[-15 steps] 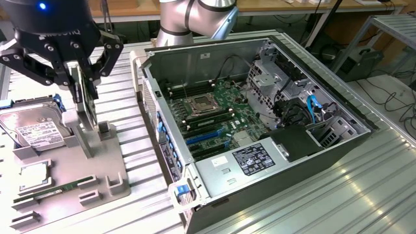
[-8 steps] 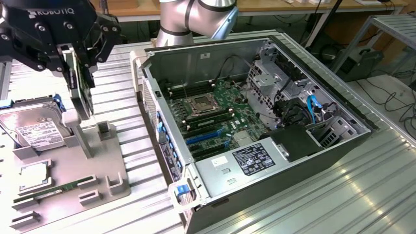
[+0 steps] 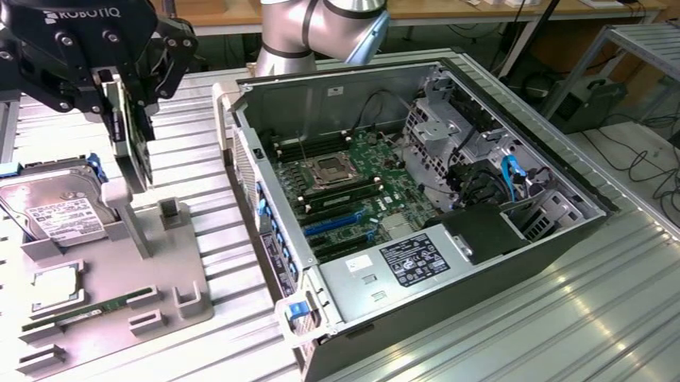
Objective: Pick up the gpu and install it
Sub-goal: 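Pick up the gpu and move the gpu toward the slot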
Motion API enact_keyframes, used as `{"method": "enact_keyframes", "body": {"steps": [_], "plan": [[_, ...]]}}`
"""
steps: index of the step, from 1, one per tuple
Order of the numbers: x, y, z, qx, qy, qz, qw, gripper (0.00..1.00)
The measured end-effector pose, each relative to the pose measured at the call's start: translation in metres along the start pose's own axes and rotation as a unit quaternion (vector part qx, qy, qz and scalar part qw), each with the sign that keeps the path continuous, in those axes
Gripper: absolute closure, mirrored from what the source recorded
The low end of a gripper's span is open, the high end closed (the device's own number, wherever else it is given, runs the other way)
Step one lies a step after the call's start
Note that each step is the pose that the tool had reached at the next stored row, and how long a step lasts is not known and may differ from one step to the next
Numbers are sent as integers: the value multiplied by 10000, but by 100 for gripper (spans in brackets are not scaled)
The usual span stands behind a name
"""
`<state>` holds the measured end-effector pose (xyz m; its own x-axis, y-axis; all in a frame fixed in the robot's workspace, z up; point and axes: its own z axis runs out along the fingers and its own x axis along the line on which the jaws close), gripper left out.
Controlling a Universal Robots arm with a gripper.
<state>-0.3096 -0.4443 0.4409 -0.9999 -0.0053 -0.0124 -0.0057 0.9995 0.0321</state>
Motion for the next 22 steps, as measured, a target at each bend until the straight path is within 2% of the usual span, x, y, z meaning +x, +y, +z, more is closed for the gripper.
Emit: {"method": "enact_keyframes", "body": {"steps": [9,22], "plan": [[-186,-1,5,-1,-1,1,10000,72],[-401,-2,7,-1,-1,1,10000,72]]}}
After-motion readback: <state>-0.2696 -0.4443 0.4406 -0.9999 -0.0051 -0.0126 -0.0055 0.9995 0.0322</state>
